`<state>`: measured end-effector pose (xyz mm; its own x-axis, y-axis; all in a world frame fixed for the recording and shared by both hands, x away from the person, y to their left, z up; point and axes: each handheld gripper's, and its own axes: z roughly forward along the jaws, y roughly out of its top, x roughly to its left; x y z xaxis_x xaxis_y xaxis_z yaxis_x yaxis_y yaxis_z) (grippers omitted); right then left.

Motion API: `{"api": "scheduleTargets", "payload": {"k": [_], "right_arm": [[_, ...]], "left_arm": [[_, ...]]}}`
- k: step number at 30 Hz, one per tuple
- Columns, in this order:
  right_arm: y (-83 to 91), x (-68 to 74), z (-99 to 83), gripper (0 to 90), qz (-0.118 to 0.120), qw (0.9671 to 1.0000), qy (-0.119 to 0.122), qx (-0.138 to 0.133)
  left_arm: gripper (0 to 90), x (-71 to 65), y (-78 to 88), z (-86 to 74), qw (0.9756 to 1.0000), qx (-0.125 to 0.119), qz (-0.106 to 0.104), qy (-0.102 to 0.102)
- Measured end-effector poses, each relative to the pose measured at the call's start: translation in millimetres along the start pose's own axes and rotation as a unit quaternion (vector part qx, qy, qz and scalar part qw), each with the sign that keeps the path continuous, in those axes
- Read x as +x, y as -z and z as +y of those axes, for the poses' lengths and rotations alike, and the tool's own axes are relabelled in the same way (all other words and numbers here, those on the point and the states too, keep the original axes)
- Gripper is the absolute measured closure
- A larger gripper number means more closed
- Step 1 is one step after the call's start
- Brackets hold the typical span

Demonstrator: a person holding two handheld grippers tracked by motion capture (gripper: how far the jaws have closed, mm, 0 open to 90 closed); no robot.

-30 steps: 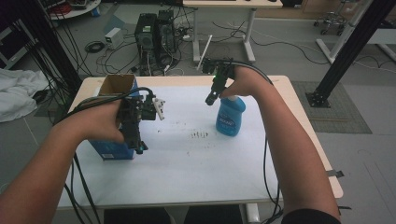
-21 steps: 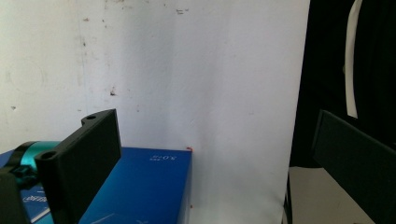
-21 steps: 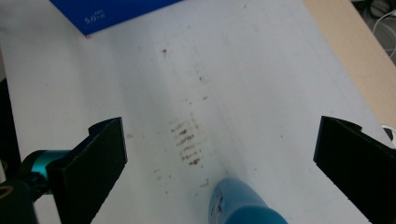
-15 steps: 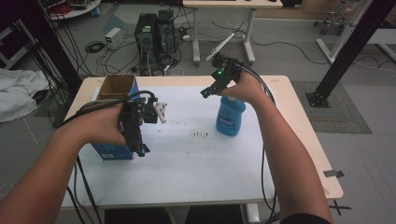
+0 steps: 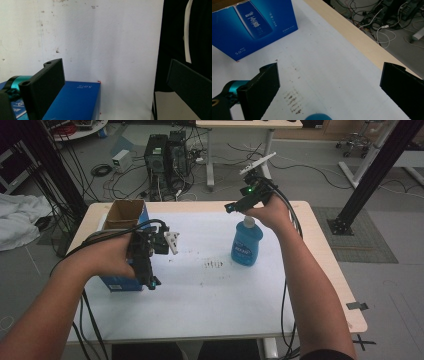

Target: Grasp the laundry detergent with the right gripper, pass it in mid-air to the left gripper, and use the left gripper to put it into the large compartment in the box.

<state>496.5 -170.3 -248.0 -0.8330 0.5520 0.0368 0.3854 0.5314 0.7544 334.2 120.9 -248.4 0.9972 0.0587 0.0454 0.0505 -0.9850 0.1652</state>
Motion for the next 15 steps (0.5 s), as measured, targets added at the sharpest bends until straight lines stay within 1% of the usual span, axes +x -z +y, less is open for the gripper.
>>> {"api": "scheduleTargets", "payload": {"k": [4, 5, 6, 7, 8, 9, 10, 13, 15], "right_arm": [[3.3, -1.8, -2.3, 1.7, 0.0, 1.0, -0.002, -0.004], [10.7, -5.5, -7.3, 1.7, -0.006, 0.9999, -0.004, -0.012], [22.8, -11.5, -17.1, 1.7, -0.008, 0.9995, -0.016, -0.027], [22.8, -11.5, -17.1, 1.7, -0.008, 0.9995, -0.016, -0.027], [27.0, -13.4, -20.8, 1.7, -0.01, 0.9992, -0.021, -0.031], [33.5, -17.9, -28.0, 1.7, -0.006, 0.9989, -0.027, -0.039], [37.4, -19.9, -32.1, 1.7, -0.01, 0.9986, -0.028, -0.042], [42.6, -23.1, -38.4, 1.7, -0.01, 0.9982, -0.032, -0.05], [42.6, -23.1, -38.4, 1.7, -0.01, 0.9982, -0.032, -0.05]], "left_arm": [[1.7, 0.0, -1.0, 1.9, 1.0, 0.0, 0.0, -0.001], [1.7, 0.0, -1.0, 1.9, 1.0, 0.0, 0.0, -0.001], [1.7, 0.0, -2.2, 6.6, 1.0, 0.004, -0.002, -0.007], [1.7, 0.0, -2.2, 6.6, 1.0, 0.004, -0.002, -0.007], [1.7, 0.2, -2.6, 8.5, 1.0, 0.003, -0.003, -0.007], [1.7, 0.6, -2.8, 9.4, 0.9999, 0.004, -0.003, -0.01], [1.7, 0.7, -3.0, 10.0, 0.9999, 0.003, -0.005, -0.009], [1.7, 0.8, -3.1, 10.7, 0.9999, 0.004, -0.004, -0.008], [1.7, 1.2, -3.6, 12.3, 0.9999, 0.005, -0.005, -0.009]]}}
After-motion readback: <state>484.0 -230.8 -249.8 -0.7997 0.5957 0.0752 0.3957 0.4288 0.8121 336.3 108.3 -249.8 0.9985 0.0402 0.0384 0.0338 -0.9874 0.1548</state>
